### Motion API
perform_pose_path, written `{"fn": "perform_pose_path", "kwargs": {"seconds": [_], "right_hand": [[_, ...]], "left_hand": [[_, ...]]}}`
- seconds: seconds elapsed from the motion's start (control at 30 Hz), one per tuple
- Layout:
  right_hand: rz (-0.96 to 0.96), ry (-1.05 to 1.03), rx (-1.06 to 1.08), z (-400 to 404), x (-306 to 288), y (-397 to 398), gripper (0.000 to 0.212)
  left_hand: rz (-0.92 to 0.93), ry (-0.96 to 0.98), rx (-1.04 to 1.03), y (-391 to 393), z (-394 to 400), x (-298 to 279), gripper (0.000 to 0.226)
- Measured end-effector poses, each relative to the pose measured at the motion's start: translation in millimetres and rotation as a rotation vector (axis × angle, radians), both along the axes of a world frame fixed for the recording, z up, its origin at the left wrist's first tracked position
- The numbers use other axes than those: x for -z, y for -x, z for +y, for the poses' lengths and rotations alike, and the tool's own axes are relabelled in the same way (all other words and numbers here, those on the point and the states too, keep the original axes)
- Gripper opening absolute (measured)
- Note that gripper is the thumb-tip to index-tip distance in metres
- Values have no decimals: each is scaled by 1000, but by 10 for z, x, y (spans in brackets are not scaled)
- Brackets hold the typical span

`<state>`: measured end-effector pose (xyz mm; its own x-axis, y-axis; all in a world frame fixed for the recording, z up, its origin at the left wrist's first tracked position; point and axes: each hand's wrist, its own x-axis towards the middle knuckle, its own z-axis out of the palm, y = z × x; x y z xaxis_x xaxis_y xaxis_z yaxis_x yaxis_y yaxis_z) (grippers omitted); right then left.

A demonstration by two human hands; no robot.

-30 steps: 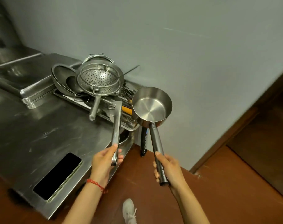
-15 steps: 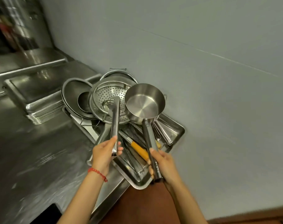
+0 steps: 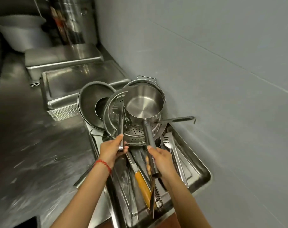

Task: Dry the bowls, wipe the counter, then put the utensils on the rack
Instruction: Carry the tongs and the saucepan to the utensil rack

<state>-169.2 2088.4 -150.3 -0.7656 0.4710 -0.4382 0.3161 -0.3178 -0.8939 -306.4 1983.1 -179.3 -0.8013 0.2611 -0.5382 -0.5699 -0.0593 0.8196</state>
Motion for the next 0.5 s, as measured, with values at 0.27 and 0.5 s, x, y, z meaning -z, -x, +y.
{"fn": "perform_pose_path", "kwargs": {"seconds": [0.27,0.5], "right_hand": [[-83,48,-75,103,86,262,22],[-160,208,-72,194,63,431,26]], "left_hand": [[-26,-63,-59,52,154,-36,22],[-66,-80,-31,57,215,-26,22]]}}
